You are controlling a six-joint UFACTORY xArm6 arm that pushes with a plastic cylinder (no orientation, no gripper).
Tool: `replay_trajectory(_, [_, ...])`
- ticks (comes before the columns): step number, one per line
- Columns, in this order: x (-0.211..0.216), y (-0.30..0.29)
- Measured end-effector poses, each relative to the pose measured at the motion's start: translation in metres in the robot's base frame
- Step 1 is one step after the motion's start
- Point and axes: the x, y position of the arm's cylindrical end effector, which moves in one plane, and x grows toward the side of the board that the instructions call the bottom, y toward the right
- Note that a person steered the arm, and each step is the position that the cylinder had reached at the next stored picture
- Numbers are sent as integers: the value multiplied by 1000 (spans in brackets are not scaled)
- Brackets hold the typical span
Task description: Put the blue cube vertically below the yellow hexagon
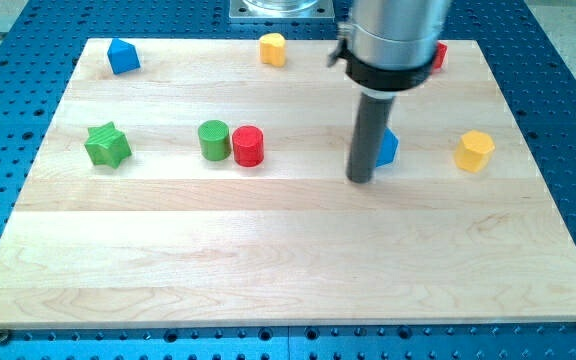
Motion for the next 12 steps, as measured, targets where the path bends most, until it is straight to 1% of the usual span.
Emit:
replay_trajectory(1, [-31, 24])
replay_trajectory(2, [-37, 85])
replay_trajectory(3, [-78, 90])
replay_trajectory(4, [-35, 128])
replay_trajectory(5, [32, 146])
replay_trajectory(6, [55, 144])
replay_trajectory(7, [58, 143])
replay_trajectory(8, [87, 170])
replay_trajectory(9, [63, 205])
replay_trajectory(10, [12, 203])
replay_trajectory(11, [-17, 189])
replay_trajectory(12, [-16, 143])
